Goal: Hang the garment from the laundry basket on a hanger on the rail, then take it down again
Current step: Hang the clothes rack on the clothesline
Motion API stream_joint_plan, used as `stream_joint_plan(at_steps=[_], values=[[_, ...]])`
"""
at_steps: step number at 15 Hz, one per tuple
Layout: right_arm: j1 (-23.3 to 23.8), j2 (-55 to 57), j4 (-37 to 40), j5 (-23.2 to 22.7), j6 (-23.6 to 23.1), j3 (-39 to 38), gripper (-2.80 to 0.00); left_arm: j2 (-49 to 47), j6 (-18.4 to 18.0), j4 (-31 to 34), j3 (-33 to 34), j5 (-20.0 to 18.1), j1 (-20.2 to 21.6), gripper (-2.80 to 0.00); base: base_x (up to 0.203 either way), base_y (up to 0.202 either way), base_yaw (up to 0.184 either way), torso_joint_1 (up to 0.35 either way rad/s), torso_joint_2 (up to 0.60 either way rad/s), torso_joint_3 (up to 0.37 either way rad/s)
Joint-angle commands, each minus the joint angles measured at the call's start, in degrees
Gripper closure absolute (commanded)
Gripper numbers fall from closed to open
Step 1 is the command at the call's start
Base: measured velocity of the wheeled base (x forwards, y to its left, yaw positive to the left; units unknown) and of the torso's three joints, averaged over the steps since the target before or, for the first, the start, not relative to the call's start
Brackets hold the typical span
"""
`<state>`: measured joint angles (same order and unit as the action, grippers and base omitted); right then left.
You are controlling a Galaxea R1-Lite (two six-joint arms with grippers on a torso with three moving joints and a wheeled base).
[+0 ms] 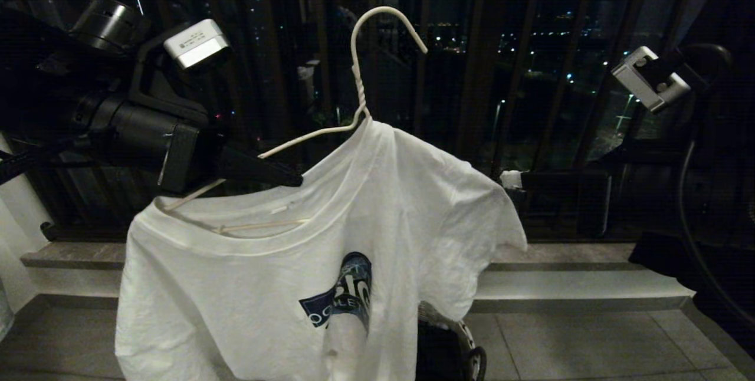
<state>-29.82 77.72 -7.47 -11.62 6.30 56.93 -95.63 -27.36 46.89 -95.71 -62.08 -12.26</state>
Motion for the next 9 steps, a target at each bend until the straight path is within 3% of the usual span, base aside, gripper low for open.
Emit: stream_joint_plan(at_steps=[1,9], values=[[0.52,-1.06,-0.18,-0.11,-0.51,-0.42,0.0,0.53,-0.67,0.23,1.45,-2.96,-0.57,0.0,0.0,0.0,0.0,0.0,0.0,0.0],[6.57,-3.54,-1.09,-0.16,-2.7,0.02,0.0,2.02,-0.49,0.4,3.68,-3.31,-3.38,0.0,0.0,0.0,0.0,0.0,0.0,0.0]])
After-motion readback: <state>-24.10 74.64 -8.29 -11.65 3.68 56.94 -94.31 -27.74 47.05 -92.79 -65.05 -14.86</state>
